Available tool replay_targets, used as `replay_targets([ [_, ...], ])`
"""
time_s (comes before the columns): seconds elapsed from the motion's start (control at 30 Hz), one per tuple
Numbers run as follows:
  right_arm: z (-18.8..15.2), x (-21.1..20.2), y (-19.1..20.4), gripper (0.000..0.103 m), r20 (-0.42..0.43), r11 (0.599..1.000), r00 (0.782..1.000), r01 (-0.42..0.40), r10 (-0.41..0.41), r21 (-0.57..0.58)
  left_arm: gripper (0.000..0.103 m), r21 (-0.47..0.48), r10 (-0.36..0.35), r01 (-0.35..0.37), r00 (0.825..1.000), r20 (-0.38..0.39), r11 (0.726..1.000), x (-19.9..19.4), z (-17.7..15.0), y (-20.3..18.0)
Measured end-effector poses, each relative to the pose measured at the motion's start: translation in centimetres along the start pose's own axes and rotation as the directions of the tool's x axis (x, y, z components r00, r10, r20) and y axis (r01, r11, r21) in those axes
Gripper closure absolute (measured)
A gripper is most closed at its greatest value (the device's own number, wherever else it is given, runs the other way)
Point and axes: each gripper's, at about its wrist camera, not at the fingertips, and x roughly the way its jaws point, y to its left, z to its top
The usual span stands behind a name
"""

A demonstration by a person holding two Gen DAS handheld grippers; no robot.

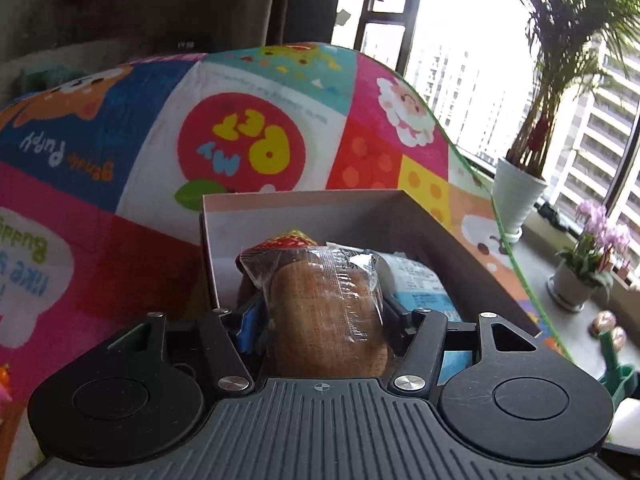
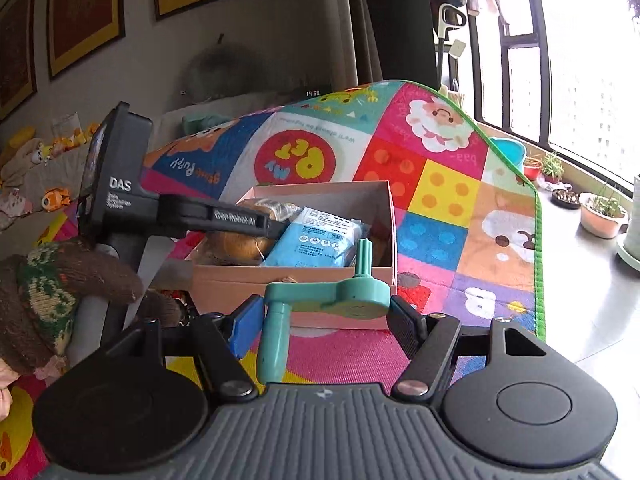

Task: Organize objects
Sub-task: 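Carry the bread roll into the pink box and release it with the left gripper, then carry the teal crank into the pink box and open the right gripper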

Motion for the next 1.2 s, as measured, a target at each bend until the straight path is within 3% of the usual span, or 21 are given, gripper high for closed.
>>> replay_targets([
  [0.1,0.1,0.1,0.0,0.035,0.003,1.000,1.000,0.005,-0.005,-0.007,0.041,-0.111,-0.052,0.061,0.995,0.080,0.992,-2.7,0.4,1.9],
  [0.23,1.0,0.7,0.1,0.035,0.017,0.999,0.999,0.034,-0.034,-0.022,0.041,-0.182,-0.082,0.117,0.978,0.190,0.976,-7.4,1.1,4.2],
  [0.37,4.8,1.9,-0.2,0.035,0.079,1.000,0.997,0.015,-0.017,0.018,0.041,-0.209,-0.103,0.156,0.965,0.243,0.965,-11.4,1.4,5.9],
  [0.5,11.0,5.5,-0.6,0.033,0.145,0.993,0.989,-0.016,-0.002,0.116,0.041,-0.205,-0.098,0.145,0.970,0.224,0.968,-13.7,-0.3,6.9],
  [0.53,12.4,6.9,-0.8,0.028,0.144,0.991,0.990,-0.019,0.000,0.133,0.041,-0.208,-0.091,0.134,0.974,0.206,0.969,-14.0,-1.0,7.3],
  [0.57,13.6,8.2,-1.1,0.015,0.124,0.989,0.992,-0.014,-0.004,0.149,0.041,-0.219,-0.076,0.118,0.979,0.191,0.969,-14.4,-1.8,7.8],
  [0.67,14.7,9.7,-2.1,0.015,0.099,0.976,0.995,-0.005,-0.017,0.217,0.041,-0.269,-0.023,0.068,0.986,0.168,0.961,-16.9,-4.5,10.3],
  [0.8,12.3,7.8,-2.1,0.011,0.133,0.984,0.990,0.016,-0.040,0.175,0.041,-0.335,0.072,-0.020,0.987,0.145,0.942,-21.0,-8.3,13.7],
  [0.93,7.9,6.0,-1.0,0.011,0.090,0.995,0.995,0.031,-0.040,0.096,0.041,-0.396,0.131,-0.083,0.987,0.095,0.915,-23.9,-11.5,16.0],
  [1.03,3.6,4.8,0.9,0.010,0.032,0.999,0.999,0.018,-0.018,0.030,0.041,-0.434,0.114,-0.066,0.990,0.083,0.898,-25.6,-13.3,16.4],
  [1.2,-2.4,4.0,5.2,0.008,-0.086,0.996,0.996,-0.034,0.026,-0.084,0.041,-0.367,0.045,-0.037,0.999,0.013,0.929,-24.6,-14.0,14.1],
])
